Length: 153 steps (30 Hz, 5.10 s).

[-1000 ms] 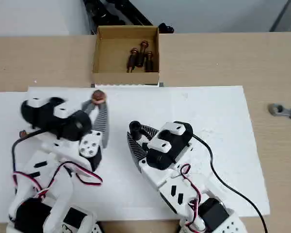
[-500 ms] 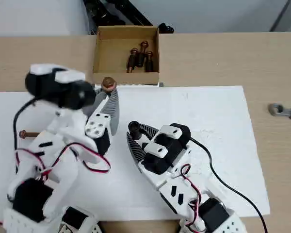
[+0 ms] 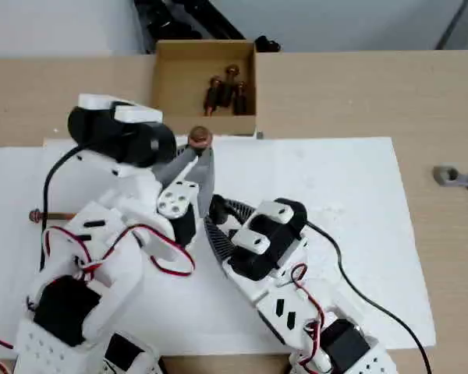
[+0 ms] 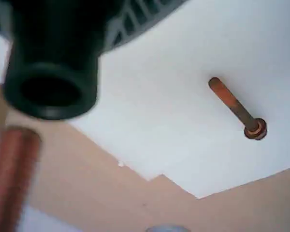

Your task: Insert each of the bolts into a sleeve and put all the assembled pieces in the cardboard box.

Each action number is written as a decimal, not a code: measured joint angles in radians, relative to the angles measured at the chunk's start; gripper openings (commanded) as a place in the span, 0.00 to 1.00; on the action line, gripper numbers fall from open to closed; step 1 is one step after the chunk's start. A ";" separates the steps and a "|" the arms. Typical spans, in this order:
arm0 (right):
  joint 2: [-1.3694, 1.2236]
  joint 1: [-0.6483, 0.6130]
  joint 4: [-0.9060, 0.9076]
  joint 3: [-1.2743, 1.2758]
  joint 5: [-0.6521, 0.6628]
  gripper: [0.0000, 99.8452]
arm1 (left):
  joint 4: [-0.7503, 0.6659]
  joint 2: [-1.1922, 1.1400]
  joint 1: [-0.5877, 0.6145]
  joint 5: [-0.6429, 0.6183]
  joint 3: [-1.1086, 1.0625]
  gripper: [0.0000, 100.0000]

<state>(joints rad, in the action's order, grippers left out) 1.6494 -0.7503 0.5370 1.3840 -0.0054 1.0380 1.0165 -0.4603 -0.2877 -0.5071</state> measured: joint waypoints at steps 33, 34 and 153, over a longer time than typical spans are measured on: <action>0.000 0.000 -0.054 0.034 -0.055 0.00 | 0.084 -0.003 -0.006 0.000 0.164 0.01; 0.000 0.000 -0.054 0.034 -0.055 0.00 | 0.084 -0.003 -0.015 0.000 0.164 0.01; -0.002 0.020 -0.058 0.034 -0.121 0.00 | 0.161 -0.083 -0.086 0.009 0.112 0.05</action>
<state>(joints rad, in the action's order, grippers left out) 1.6479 -0.7304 0.4787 1.4177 -0.1266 1.1991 0.9337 -0.5462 -0.2785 -0.3951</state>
